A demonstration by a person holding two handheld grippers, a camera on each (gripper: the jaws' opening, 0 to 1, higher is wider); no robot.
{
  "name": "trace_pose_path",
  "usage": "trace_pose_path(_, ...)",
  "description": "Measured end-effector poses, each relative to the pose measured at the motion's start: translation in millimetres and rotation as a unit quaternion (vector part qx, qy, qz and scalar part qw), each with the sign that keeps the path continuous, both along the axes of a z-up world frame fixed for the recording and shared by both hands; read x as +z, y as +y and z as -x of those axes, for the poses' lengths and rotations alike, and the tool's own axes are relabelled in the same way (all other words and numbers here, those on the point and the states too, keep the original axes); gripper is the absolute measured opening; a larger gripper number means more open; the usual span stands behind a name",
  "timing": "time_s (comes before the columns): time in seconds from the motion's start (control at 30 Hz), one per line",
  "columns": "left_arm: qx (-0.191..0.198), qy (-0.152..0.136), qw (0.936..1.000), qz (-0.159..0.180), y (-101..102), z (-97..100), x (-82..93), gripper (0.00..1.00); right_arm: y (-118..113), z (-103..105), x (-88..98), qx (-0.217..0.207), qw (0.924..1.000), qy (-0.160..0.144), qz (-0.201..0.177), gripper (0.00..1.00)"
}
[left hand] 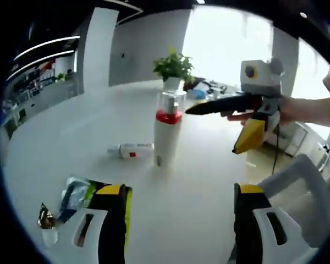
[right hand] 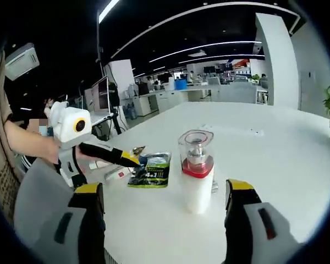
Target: Arrange the skincare products in the storage area until every visible bottle or jar stands upright without overlapping.
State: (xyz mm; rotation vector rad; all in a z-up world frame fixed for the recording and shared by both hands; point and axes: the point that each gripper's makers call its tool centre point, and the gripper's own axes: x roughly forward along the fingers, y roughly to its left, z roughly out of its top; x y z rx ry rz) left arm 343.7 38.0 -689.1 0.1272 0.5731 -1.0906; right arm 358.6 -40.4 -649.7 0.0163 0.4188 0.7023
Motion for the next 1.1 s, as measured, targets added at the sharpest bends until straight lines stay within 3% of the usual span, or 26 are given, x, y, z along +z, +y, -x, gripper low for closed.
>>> trace_pose_path(0.43, 0.065, 0.012, 0.9978, 0.004, 65.2, 38.9, 11.3, 0.88, 30.3, 43.9, 2.3, 0.005, 1.0000, 0.005, -0.004, 0.94)
trace_pose_path(0.67, 0.104, 0.014, 0.9944, 0.018, 97.9, 52.1, 25.2, 0.91, 37.8, 56.8, 8.5, 0.005, 1.0000, 0.002, -0.003, 0.94)
trace_pose_path(1.1, 0.157, -0.006, 0.9875, 0.004, 155.4, 78.3, 40.2, 0.93, 48.3, 77.0, 13.0, -0.013, 0.9999, -0.005, -0.009, 0.94)
